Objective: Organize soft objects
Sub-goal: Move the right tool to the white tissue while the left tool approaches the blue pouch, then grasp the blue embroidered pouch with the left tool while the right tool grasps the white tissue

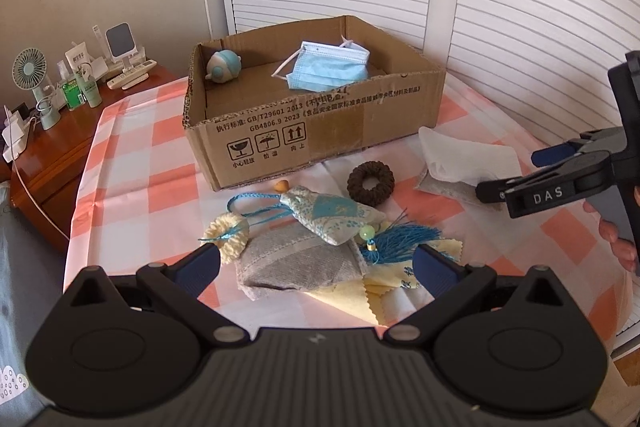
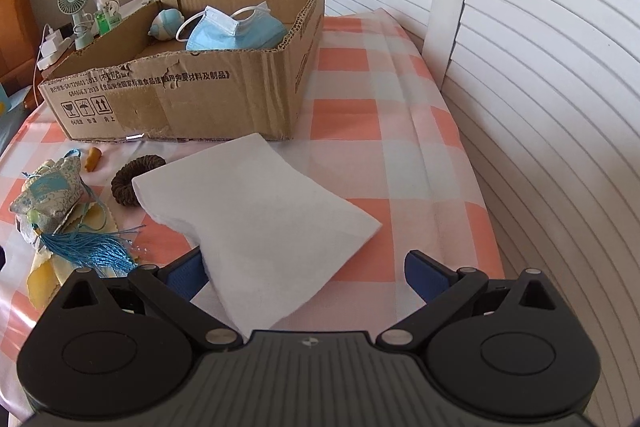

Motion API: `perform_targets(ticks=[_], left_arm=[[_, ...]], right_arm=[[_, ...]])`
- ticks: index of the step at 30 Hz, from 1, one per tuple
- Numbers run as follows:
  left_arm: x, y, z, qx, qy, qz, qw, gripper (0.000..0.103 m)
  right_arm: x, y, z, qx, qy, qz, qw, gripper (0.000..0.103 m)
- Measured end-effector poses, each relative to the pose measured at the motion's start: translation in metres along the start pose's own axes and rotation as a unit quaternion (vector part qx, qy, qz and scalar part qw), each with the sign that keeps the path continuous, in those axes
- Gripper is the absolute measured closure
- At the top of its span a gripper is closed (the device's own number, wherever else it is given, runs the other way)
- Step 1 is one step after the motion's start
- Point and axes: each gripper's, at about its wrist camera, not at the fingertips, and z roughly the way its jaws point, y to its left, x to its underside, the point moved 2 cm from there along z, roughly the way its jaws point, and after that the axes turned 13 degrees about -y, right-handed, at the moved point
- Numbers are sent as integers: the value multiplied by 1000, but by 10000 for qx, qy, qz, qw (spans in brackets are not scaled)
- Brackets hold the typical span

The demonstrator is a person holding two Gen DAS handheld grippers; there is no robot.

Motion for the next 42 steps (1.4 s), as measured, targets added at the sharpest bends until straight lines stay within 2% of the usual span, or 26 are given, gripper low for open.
perform_targets(ticks=[8, 13, 21, 25, 28, 30, 37, 42], left_arm=[[-7, -4, 16, 108, -107, -35, 9999, 8], [-12, -17, 33, 178, -43, 202, 9996, 14], [-9, -20, 58, 2, 234, 210, 9995, 38], [-9, -17, 59, 6, 270, 127, 9996, 44], [-9, -16, 60, -10, 294, 112, 9995, 55], [-9, -13, 59, -32, 294, 85, 9995, 67], [-7, -9, 58, 27, 335, -43, 9994, 67], [-7, -9, 58, 56, 318, -84, 9994, 67]], right_arm=[[2, 1, 4, -137, 4, -52, 9999, 0], [1, 1, 4, -206, -36, -20, 9998, 0], [1, -1, 2, -321, -101, -19, 9994, 0], [1, -1, 1, -394, -115, -9, 9992, 0], [1, 0, 0, -485, -121, -12, 9988, 0], [-1, 1, -2, -577, -146, -64, 9982, 0], [-15, 9, -2, -1131, -277, -847, 9896, 0], [-28, 6, 20, -1636, -84, -1201, 9791, 0]])
